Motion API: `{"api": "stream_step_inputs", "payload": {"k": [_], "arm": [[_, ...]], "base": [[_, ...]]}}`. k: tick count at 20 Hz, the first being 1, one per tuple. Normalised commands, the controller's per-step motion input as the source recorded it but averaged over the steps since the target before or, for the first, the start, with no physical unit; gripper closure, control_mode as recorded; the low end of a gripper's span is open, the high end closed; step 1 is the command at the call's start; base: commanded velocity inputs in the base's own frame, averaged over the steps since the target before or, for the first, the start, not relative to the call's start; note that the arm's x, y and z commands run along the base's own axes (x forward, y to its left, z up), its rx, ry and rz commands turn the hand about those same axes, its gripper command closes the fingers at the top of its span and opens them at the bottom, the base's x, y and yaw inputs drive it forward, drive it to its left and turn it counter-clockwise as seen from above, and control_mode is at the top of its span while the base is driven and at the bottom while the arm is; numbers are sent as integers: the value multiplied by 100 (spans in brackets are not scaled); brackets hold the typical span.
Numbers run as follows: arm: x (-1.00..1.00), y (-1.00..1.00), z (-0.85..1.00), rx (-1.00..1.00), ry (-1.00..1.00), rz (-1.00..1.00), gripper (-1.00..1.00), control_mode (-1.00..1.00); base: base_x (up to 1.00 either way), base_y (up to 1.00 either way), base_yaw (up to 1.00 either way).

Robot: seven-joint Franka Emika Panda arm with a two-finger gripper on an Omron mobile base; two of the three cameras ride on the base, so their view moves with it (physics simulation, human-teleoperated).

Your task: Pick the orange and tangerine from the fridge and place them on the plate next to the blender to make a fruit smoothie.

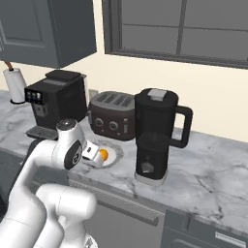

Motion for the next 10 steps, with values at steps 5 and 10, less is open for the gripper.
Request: {"api": "stream_step_inputs", "payload": {"k": [5, 10], "arm": [[0, 0, 0, 0, 0, 0, -100, 100], [0, 0, 0, 0, 0, 0, -100, 100]], "base": [[-77, -41, 35], [-44, -64, 55]]}}
